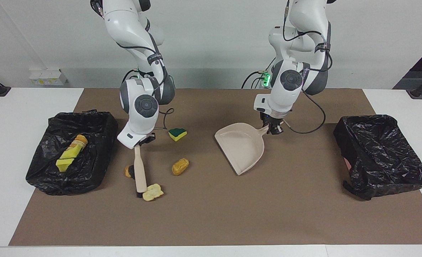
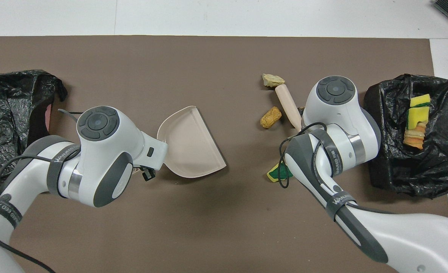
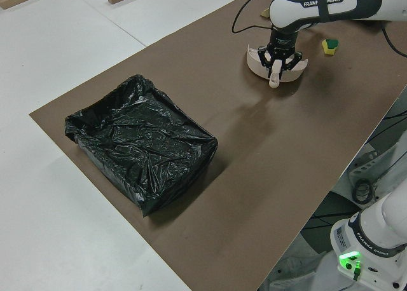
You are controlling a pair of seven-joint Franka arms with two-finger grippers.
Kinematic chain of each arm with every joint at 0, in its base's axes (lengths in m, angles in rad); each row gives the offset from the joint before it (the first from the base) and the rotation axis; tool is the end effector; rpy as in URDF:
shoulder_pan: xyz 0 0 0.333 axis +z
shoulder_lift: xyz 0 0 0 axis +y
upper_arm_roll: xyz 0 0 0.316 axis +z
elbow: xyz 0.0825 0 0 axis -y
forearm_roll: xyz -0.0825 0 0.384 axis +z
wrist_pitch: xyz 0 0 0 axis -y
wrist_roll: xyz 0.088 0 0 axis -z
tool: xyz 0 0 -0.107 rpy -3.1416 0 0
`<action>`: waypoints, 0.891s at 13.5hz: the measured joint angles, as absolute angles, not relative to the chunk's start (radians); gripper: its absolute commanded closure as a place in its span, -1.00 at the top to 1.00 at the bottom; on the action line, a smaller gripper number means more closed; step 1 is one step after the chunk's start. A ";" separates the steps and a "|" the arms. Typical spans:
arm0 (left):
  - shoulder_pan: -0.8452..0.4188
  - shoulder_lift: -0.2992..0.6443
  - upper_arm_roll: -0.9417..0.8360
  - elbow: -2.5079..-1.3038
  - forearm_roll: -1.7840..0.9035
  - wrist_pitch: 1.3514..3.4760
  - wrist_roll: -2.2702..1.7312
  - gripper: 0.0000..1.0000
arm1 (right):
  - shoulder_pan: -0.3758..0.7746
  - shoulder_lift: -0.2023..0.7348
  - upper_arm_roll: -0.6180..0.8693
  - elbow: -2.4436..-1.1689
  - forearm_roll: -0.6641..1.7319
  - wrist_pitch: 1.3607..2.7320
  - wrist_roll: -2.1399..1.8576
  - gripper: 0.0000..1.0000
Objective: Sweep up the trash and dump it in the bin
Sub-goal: 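Sweep the bread pieces toward the dustpan with the right gripper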
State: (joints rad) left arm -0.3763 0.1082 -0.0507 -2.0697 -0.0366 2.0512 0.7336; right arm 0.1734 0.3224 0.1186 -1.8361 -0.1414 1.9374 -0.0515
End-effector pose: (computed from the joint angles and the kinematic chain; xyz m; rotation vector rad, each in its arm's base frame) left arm 0.5021 -0.2302 0.3698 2.5920 -1.6644 -0.1843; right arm 0.5846 0.1616 0.3401 2.9503 0.6085 -0.3108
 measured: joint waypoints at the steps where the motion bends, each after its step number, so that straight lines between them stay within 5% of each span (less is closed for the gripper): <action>1: -0.379 0.108 -0.051 -2.070 -0.037 2.055 0.730 -1.00 | 0.188 0.322 0.124 -1.835 -0.121 1.938 -0.086 -1.00; 6: -0.387 0.108 -0.051 -2.070 -0.037 2.097 0.694 -1.00 | 0.223 0.309 0.148 -1.766 -0.094 1.884 -0.104 -1.00; 12: -0.388 0.110 -0.051 -2.075 -0.037 2.115 0.685 -1.00 | 0.078 0.299 0.127 -1.717 -0.136 1.903 -0.108 -1.00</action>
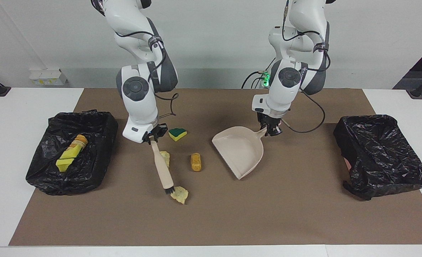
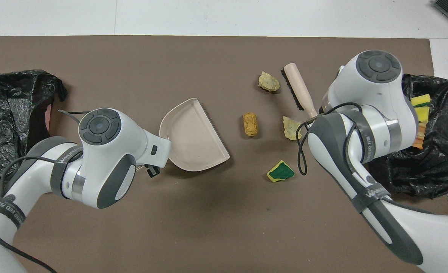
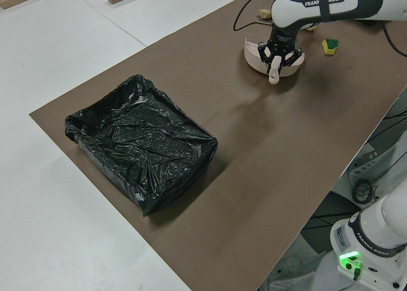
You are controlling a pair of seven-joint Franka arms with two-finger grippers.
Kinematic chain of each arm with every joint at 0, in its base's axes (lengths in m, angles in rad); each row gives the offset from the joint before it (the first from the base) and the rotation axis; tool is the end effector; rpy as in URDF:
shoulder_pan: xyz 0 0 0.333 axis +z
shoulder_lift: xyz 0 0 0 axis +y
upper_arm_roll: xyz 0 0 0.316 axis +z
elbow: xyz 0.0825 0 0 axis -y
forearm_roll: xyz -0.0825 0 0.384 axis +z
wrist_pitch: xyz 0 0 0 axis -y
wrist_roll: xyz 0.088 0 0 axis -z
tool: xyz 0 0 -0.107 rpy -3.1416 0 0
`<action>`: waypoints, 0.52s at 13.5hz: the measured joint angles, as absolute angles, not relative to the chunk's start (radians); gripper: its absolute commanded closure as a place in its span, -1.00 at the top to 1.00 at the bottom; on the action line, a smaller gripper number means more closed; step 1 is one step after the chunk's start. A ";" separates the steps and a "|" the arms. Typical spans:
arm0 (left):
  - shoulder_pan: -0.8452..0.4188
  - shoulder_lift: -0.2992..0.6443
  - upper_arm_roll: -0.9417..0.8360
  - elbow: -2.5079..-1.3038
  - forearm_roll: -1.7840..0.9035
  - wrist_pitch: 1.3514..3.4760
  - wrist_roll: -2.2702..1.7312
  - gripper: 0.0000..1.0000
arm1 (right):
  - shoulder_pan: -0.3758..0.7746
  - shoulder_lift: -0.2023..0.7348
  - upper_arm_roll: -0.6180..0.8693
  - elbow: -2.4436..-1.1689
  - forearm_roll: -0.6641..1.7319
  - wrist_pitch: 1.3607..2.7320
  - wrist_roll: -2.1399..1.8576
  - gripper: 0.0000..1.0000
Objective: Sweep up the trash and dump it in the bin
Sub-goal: 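Sweep the bread pieces toward the dustpan with the right gripper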
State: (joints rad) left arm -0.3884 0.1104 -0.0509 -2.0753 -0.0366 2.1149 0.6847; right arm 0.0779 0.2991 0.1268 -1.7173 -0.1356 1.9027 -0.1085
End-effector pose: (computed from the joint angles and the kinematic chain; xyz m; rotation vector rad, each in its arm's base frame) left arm 0.5047 -0.2386 0.3710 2.6357 -1.6229 -0.1018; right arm 0.6195 0.1123 0.4049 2.9946 0.5465 -0.1618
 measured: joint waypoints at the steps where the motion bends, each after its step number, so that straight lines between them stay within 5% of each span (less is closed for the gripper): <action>1: -0.391 0.114 -0.052 -2.077 -0.037 2.113 0.685 -1.00 | 0.068 0.308 0.127 -1.718 -0.173 1.925 -0.110 -1.00; 7: -0.402 0.119 -0.051 -2.078 -0.037 2.114 0.675 -1.00 | 0.139 0.425 0.139 -1.712 -0.254 2.014 -0.110 -1.00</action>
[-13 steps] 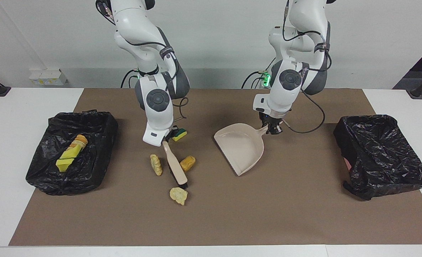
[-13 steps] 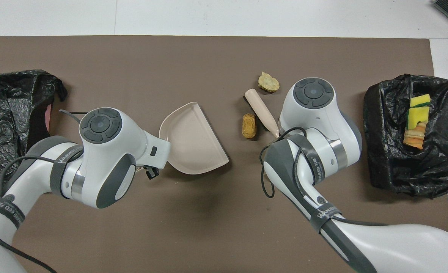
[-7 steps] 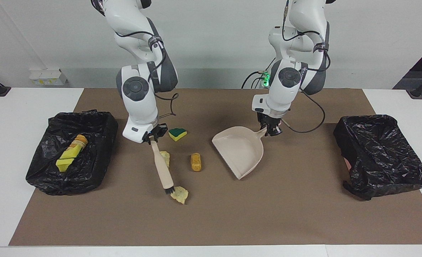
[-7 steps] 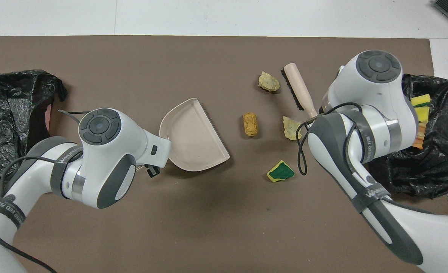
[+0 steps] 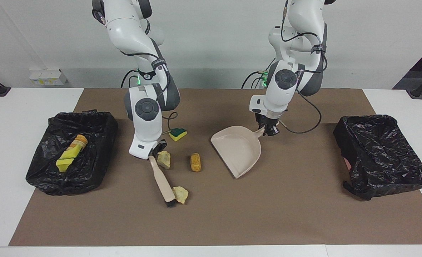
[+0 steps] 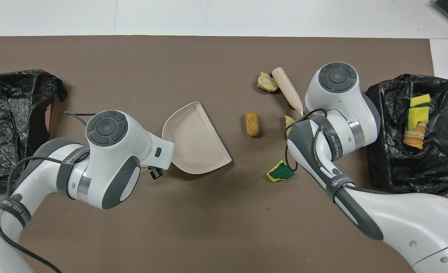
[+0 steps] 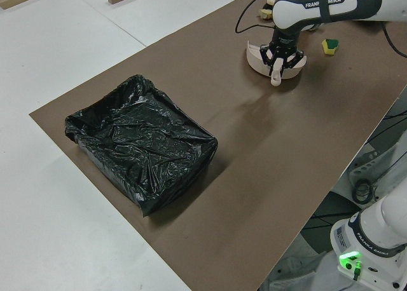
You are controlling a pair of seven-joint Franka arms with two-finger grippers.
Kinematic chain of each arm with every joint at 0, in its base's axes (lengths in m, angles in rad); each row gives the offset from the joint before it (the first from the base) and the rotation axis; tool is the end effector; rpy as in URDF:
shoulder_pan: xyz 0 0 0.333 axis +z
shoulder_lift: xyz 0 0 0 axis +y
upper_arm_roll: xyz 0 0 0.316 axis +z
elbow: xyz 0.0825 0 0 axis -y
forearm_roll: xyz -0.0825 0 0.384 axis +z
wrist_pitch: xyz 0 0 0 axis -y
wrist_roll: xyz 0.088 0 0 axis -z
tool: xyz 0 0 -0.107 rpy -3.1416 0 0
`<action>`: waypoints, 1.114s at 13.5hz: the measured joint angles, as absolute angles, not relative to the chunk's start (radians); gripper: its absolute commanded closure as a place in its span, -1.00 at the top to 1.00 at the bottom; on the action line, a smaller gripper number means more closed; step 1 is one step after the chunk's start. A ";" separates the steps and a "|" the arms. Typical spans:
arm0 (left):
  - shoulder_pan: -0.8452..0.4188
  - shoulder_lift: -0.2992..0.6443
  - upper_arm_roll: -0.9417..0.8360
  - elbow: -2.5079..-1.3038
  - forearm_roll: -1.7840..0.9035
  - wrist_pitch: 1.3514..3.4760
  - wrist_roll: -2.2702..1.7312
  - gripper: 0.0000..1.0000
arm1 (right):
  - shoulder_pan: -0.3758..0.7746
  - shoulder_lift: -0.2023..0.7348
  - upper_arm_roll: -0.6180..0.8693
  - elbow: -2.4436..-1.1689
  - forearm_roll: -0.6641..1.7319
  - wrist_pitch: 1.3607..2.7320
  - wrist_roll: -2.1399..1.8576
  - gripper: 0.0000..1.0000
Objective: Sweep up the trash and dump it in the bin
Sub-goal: 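Sweep the bread pieces toward the dustpan with the right gripper, then sweep the remaining bread into the dustpan with the right gripper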
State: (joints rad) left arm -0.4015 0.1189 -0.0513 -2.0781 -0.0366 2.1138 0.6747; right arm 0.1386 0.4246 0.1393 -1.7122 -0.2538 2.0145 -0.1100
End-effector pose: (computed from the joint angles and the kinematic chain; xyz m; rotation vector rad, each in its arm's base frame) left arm 0.5009 -0.2452 0.3650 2.6316 -1.6264 -0.1216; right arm 0.6302 0.1559 0.3368 2.8714 0.7358 -0.1503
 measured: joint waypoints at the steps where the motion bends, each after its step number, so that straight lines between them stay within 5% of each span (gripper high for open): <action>1: -0.402 0.119 -0.051 -2.078 -0.037 2.114 0.673 -1.00 | 0.164 0.424 0.141 -1.710 -0.252 2.014 -0.110 -1.00; 6: -0.402 0.119 -0.051 -2.078 -0.037 2.114 0.671 -1.00 | 0.257 0.408 0.207 -1.736 -0.177 1.996 -0.115 -1.00; 15: -0.402 0.119 -0.049 -2.088 -0.037 2.116 0.669 -1.00 | 0.225 0.280 0.301 -1.748 0.040 1.885 -0.120 -1.00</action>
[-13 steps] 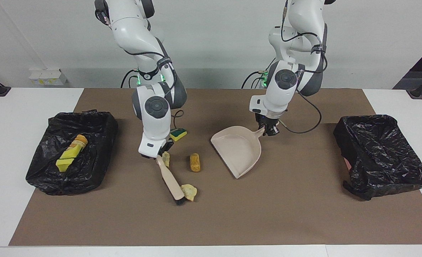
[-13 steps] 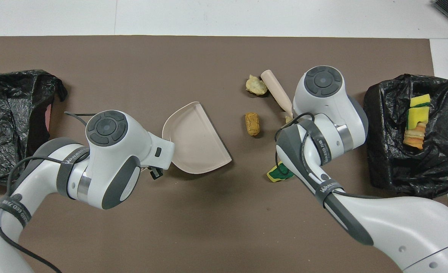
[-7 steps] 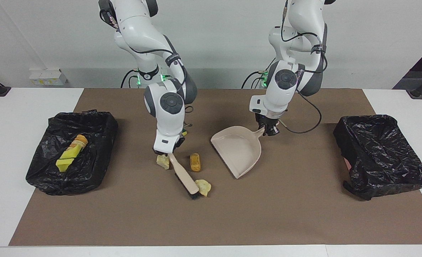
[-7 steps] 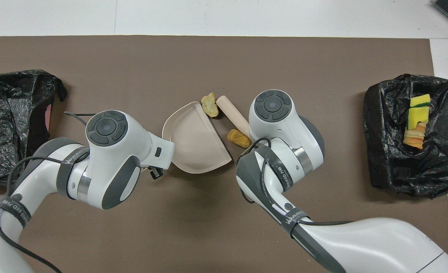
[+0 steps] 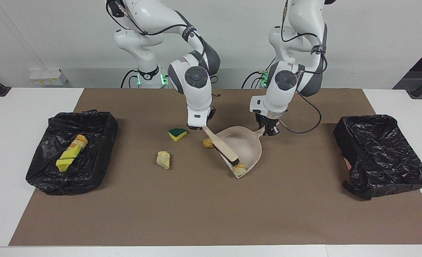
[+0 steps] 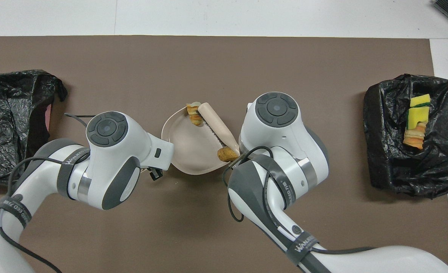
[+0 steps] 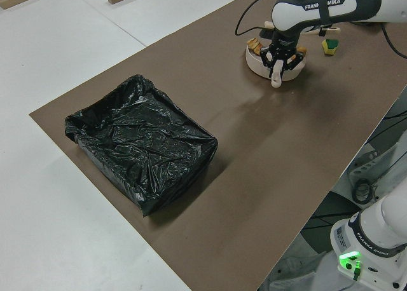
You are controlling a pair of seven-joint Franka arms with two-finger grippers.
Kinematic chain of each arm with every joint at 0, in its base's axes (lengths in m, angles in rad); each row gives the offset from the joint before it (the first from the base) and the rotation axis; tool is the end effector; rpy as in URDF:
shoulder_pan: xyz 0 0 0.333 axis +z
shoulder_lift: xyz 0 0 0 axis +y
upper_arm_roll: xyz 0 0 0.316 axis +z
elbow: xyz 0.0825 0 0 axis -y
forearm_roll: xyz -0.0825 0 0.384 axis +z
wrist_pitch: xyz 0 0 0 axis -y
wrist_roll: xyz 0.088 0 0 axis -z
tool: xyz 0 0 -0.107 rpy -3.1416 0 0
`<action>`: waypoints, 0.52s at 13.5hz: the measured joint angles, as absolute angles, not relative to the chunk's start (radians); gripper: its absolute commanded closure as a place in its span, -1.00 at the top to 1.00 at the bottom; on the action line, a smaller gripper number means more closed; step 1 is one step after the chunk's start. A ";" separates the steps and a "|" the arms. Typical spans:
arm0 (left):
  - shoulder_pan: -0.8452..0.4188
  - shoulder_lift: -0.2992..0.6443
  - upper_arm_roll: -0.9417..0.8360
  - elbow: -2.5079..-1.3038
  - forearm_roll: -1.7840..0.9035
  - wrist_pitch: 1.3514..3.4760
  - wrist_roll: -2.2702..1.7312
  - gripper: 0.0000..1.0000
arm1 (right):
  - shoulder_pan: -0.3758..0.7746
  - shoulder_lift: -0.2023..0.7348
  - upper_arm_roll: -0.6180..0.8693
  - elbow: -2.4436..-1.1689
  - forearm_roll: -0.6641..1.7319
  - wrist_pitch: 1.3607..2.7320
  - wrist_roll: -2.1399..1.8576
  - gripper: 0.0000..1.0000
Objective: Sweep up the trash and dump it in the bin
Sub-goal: 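Sweep the remaining bread into the dustpan with the right gripper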
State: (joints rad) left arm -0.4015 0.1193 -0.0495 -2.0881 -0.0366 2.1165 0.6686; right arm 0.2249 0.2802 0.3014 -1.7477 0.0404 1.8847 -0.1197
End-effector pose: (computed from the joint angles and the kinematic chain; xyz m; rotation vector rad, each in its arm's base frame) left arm 0.4992 -0.2432 0.3606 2.6374 -1.6154 -0.1336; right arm 0.5399 0.3021 0.4074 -2.8939 -0.9355 0.2328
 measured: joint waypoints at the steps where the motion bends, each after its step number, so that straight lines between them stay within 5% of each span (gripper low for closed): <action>1: -0.402 0.119 -0.049 -2.088 -0.037 2.117 0.669 -1.00 | 0.198 0.273 0.299 -1.746 0.041 1.881 -0.120 -1.00; 7: -0.402 0.119 -0.051 -2.090 -0.037 2.120 0.704 -1.00 | -0.032 0.277 0.271 -1.754 -0.032 1.855 -0.119 -1.00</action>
State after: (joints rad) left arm -0.4018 0.1193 -0.0507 -2.0901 -0.0366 2.1196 0.7040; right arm -0.0322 0.2773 0.2709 -1.7545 -0.0324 1.8553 -0.1186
